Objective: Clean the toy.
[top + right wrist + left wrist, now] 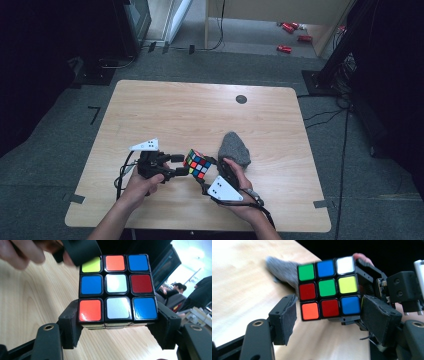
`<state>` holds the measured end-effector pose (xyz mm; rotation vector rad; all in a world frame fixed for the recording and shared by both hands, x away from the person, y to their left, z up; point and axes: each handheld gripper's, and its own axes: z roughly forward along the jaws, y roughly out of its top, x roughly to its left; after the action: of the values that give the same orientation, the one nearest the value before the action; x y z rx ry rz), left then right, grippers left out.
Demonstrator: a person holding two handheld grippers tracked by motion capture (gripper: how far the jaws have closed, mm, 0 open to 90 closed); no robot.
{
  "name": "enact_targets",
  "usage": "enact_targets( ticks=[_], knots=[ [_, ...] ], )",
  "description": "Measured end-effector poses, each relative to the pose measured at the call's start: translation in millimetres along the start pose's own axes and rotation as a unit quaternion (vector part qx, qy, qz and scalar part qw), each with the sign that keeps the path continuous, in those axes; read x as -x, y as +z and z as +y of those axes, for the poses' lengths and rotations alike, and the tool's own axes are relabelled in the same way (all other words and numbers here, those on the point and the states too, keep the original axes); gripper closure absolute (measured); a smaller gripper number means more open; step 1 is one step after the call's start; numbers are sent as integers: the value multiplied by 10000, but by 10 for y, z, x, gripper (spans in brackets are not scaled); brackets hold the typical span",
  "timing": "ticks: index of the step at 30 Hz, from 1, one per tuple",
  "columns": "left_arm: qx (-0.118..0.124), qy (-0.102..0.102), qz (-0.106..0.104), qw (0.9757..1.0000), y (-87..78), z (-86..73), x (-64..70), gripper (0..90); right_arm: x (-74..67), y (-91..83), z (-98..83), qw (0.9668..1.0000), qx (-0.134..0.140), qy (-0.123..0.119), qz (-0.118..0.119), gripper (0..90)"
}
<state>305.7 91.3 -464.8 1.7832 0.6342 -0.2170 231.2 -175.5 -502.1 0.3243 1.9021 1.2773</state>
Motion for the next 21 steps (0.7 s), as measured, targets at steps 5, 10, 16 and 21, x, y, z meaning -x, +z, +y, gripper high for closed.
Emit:
enact_targets(
  ticks=[5, 10, 16, 21],
  knots=[
    [463, 855, 968, 9905, -34, -73, 32, 314, 175, -65, -40, 9970, 16, 758, -165, 343],
    [278, 1751, 1796, 9676, 137, -204, 102, 300, 315, -134, 37, 9885, -84, 1485, -252, 343],
    [74, 2508, 2025, 9466, 301, -271, 304, 225, 355, -158, 184, 9679, -96, 2510, 16, 343],
    [99, 3070, 2327, 9228, 365, -316, 418, 190, 271, -126, 311, 9577, -234, 2849, 332, 343]
  ],
)
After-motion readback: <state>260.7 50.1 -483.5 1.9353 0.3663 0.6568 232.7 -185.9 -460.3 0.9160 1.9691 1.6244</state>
